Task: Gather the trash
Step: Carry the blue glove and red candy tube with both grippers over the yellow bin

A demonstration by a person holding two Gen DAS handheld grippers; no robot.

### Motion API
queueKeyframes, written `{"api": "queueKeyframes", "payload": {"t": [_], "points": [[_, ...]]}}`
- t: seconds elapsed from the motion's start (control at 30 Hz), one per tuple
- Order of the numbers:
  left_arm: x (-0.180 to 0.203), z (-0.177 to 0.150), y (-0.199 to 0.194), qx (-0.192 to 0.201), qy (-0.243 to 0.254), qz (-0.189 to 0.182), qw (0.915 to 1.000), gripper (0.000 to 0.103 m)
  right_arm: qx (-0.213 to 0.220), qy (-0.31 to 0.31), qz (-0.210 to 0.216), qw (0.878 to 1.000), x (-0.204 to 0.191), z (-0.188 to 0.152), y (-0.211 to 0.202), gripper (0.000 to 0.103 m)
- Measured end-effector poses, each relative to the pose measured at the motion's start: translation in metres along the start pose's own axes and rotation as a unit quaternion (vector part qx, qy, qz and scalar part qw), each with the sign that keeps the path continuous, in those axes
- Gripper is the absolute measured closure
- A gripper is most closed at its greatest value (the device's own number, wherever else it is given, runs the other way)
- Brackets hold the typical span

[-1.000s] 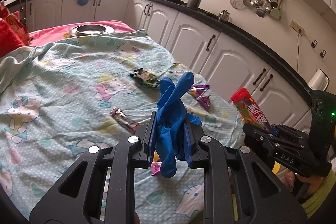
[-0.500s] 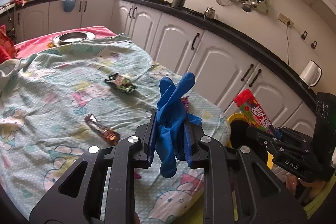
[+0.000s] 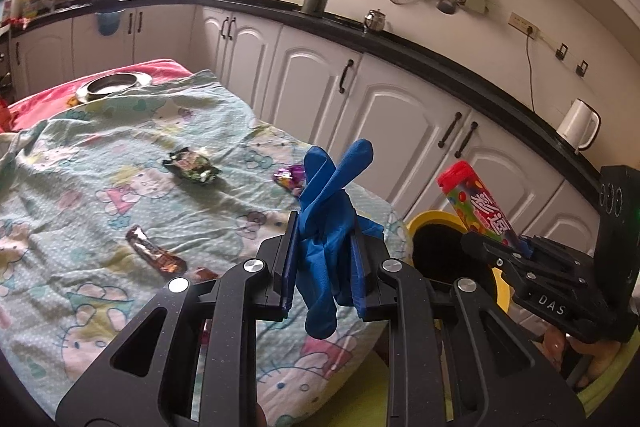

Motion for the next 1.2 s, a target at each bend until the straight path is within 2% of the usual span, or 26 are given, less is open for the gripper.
{"api": "queueKeyframes", "payload": {"t": [0.53, 0.73, 1.03, 1.2], "points": [[0.078, 0.009, 0.036, -0.018, 0.056, -0.036, 0.9976, 0.087, 0.006, 0.066, -0.029, 0.997, 0.061, -0.017, -0.018, 0.073], [0.114, 0.012, 0.053, -0.028, 0.084, -0.051, 0.9948, 0.087, 0.006, 0.097, -0.05, 0.994, 0.094, -0.028, -0.023, 0.073], [0.155, 0.009, 0.082, -0.053, 0.111, -0.071, 0.9898, 0.087, 0.007, 0.127, -0.107, 0.986, 0.147, -0.053, -0.032, 0.073], [0.172, 0.002, 0.097, -0.067, 0.126, -0.073, 0.9871, 0.087, 0.0, 0.158, -0.111, 0.981, 0.173, -0.07, -0.028, 0.073]]}}
Point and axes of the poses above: each gripper's, at about its wrist camera, not at the fingertips, and y roughly the way its jaws point, x to its right, z to its top, the point moved 9 cm from there along y, roughly the way its jaws point, and after that the axes turned 15 degrees about -x, right-handed, at the moved point
